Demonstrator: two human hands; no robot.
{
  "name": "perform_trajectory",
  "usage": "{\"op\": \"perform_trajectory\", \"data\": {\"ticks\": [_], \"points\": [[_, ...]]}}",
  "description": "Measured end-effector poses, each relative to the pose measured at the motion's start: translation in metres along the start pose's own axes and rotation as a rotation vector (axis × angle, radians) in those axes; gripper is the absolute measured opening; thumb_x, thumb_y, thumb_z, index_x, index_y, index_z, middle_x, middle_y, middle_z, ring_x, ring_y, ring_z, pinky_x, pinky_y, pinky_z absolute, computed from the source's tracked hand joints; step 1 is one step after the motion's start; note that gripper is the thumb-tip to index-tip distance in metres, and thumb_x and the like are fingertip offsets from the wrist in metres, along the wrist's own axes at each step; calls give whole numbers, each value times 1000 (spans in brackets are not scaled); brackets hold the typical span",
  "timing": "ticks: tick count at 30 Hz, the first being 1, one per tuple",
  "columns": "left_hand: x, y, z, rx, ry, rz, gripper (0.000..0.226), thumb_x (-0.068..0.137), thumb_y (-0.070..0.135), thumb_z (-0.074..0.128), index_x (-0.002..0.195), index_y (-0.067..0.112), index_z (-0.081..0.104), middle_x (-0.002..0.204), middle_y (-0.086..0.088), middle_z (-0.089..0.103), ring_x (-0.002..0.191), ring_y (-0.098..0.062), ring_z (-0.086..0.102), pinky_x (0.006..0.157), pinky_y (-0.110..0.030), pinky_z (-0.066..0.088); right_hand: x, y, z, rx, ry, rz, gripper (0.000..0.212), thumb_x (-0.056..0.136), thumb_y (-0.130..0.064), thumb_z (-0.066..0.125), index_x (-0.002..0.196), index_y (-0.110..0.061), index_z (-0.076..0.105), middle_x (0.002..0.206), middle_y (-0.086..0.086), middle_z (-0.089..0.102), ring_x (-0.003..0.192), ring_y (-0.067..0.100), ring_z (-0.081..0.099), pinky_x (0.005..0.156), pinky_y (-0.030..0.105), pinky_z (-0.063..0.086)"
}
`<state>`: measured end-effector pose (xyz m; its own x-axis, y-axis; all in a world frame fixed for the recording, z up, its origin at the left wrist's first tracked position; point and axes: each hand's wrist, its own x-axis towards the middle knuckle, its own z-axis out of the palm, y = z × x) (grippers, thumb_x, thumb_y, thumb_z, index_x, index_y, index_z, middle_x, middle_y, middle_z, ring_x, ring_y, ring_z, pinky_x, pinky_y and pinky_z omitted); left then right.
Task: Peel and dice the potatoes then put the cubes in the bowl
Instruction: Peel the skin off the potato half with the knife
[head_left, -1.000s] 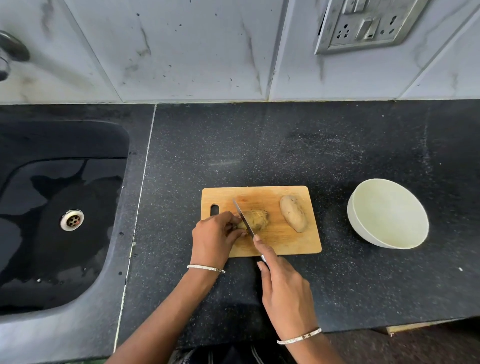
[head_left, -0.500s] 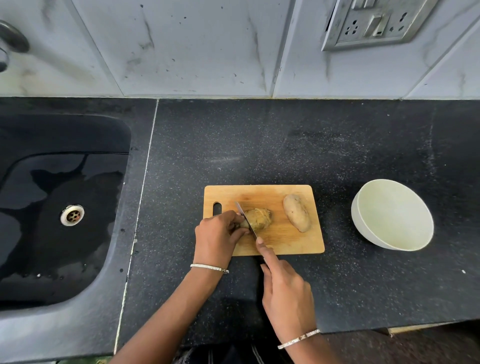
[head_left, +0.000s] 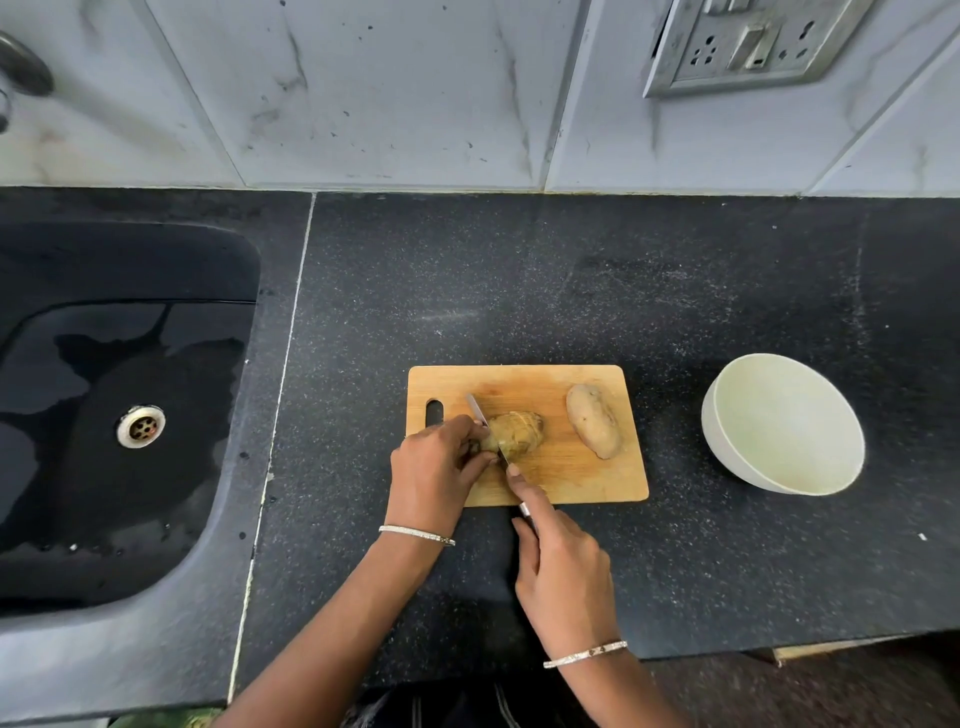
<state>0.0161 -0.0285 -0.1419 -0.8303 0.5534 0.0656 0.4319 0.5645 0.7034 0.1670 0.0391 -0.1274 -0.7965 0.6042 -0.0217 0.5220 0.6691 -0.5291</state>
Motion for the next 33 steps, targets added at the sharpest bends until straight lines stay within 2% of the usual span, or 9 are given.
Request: {"op": "perform_trajectory", "data": {"ticks": [5,10,15,18,24,29,33], "points": [[-1,0,0,1,-4,1,23,73,30,82,89,27,66,85,10,71,78,-13,69,68,-38,57,8,8,-7,93,-41,33,53,93,-19,60,133,-51,46,80,-10,68,72,21,64,55,29,39],[-1,1,0,-4,4,6,23,72,30,82,88,27,66,86,13,71,78,-10,68,68,-37,57,5,8,-6,50,-40,-33,55,94,-22,58,139,-49,40,87,-8,68,75,23,66,57,37,50],[-3,0,0,-40,17,8,24,72,26,83,87,27,65,87,13,71,78,-8,68,68,-36,58,1,5,-8,60,22,-62,56,95,-22,58,143,-45,40,91,-7,67,72,18,66,56,36,54],[-3,-1,0,-57,18,8,24,72,26,83,88,27,65,87,14,70,78,-5,67,69,-36,58,4,4,-8,59,25,-65,56,95,-21,58,143,-44,40,99,-7,70,78,17,68,60,37,57],[-4,2,-4,-41,16,10,29,73,28,82,93,27,62,84,15,67,80,-4,66,71,-35,57,3,6,-6,35,-22,-45,56,96,-24,55,144,-46,36,93,-6,68,77,18,67,58,38,55],[-1,8,-8,-45,-37,64,32,76,28,79,104,31,62,102,16,59,87,-8,63,74,-35,56,2,5,-6,11,-30,-38,57,97,-26,53,144,-49,33,95,-8,67,76,19,67,55,38,54],[4,17,-11,53,-71,104,26,80,19,75,102,31,68,107,11,56,85,-12,63,71,-30,51,2,5,-6,-4,-34,-40,56,96,-25,53,144,-49,33,95,-8,67,77,20,67,54,38,51]]}}
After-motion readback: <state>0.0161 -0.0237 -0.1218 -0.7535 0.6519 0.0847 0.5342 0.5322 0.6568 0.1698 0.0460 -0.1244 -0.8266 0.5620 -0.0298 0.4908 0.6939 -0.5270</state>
